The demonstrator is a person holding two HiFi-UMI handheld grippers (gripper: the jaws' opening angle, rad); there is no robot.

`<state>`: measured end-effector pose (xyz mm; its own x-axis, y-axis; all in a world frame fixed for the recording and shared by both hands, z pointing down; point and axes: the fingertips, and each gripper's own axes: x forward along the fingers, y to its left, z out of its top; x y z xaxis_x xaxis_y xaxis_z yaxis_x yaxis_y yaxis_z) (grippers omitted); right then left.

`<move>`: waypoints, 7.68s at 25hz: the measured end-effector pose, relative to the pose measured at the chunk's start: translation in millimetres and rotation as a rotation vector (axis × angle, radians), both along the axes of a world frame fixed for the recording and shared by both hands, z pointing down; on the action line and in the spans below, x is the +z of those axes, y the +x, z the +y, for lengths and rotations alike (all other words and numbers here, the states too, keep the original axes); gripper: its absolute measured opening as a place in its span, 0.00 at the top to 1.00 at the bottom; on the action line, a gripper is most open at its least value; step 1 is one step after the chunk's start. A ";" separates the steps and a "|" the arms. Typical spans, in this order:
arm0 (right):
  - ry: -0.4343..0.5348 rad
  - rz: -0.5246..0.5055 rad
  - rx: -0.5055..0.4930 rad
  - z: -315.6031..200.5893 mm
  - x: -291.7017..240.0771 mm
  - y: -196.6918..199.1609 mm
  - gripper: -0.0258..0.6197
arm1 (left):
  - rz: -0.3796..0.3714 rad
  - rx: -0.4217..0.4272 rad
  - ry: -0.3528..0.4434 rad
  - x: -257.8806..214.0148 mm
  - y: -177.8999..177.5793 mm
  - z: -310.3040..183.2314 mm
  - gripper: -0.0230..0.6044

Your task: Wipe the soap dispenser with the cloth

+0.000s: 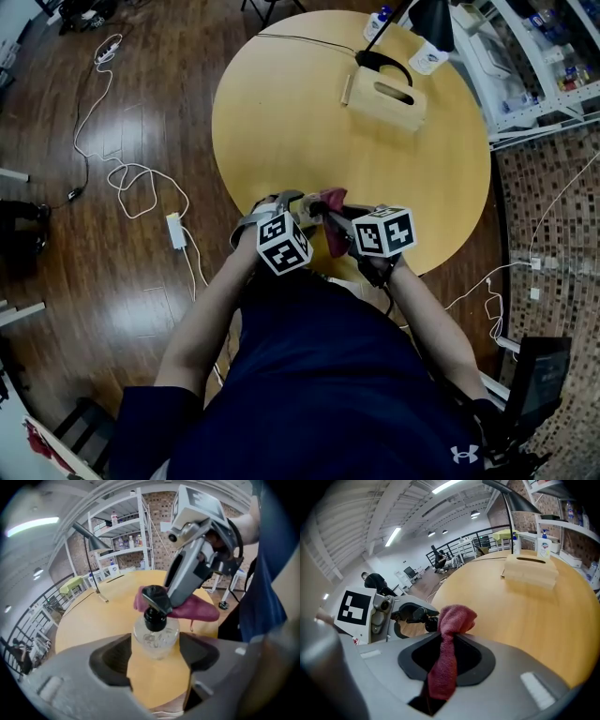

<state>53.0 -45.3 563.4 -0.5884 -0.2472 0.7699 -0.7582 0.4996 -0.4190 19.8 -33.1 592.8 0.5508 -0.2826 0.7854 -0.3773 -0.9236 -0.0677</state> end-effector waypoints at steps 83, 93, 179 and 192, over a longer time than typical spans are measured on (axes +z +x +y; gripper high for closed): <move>0.008 -0.153 0.201 16.8 23.9 22.2 0.83 | 0.111 -0.289 -0.016 -33.8 -2.5 -5.9 0.73; -0.011 -0.174 0.220 32.2 39.9 37.3 0.83 | 0.156 -0.398 -0.038 -32.7 -4.9 -10.3 0.74; 0.062 0.099 -0.216 30.5 53.0 -13.9 0.83 | -0.158 -0.080 -0.063 -24.2 -15.8 -7.3 0.48; 0.090 0.092 -0.193 26.8 37.0 -9.9 0.83 | -0.279 0.246 0.019 -1.4 -16.2 -10.2 0.50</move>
